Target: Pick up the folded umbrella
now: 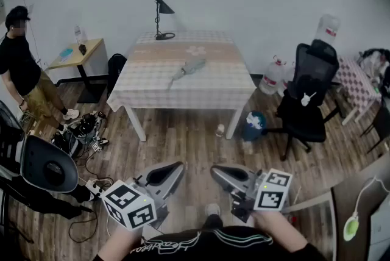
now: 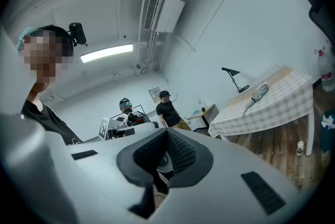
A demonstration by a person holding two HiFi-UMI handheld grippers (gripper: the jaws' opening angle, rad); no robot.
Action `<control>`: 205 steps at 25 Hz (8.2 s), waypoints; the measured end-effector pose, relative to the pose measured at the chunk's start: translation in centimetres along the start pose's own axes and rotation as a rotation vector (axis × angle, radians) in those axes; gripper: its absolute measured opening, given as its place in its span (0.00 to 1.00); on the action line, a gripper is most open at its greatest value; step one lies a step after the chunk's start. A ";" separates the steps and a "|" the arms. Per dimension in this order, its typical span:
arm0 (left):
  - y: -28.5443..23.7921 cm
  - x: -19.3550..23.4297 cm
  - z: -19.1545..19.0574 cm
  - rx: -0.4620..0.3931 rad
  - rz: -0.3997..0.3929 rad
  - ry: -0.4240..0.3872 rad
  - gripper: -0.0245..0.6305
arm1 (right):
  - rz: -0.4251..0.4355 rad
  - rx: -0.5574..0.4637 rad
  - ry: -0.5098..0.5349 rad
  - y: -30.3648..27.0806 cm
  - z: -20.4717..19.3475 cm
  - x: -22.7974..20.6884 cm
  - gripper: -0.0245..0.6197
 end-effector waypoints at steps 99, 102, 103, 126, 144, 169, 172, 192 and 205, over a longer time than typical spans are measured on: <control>-52.7 59.8 -6.4 0.509 0.031 -0.055 0.50 | -0.140 0.094 -0.195 -25.6 39.9 -57.3 0.05; -54.4 61.0 -7.5 0.548 0.030 -0.054 0.51 | -0.147 0.092 -0.218 -25.5 41.0 -59.3 0.05; -54.9 61.5 -7.9 0.563 0.031 -0.058 0.52 | -0.148 0.092 -0.223 -25.6 41.3 -60.0 0.05; -62.0 65.1 -17.3 0.868 0.009 -0.125 0.57 | -0.150 0.115 -0.340 -26.3 42.6 -68.5 0.05; -62.9 65.5 -19.4 0.924 0.018 -0.145 0.55 | -0.163 0.084 -0.385 -25.1 42.0 -69.5 0.05; -60.7 64.7 -18.8 0.863 0.088 0.048 0.43 | -0.198 0.125 -0.363 -25.2 40.6 -67.9 0.05; -59.8 64.4 -18.2 0.826 0.093 0.094 0.43 | -0.196 0.129 -0.356 -25.6 40.3 -67.2 0.05; -52.1 59.3 -8.6 0.558 0.083 0.151 0.43 | -0.140 0.122 -0.261 -27.2 38.7 -58.9 0.05; -46.2 54.0 -3.0 0.417 0.100 0.099 0.43 | -0.085 0.104 -0.147 -25.5 37.2 -51.1 0.05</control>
Point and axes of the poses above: the fingertips, and each gripper's own axes: y backward along the fingers, x to its left, z out of its top, the point moved 6 cm from there along y, backward along the fingers, and after that the axes turned 14 degrees about -y, right-handed, at the moved point
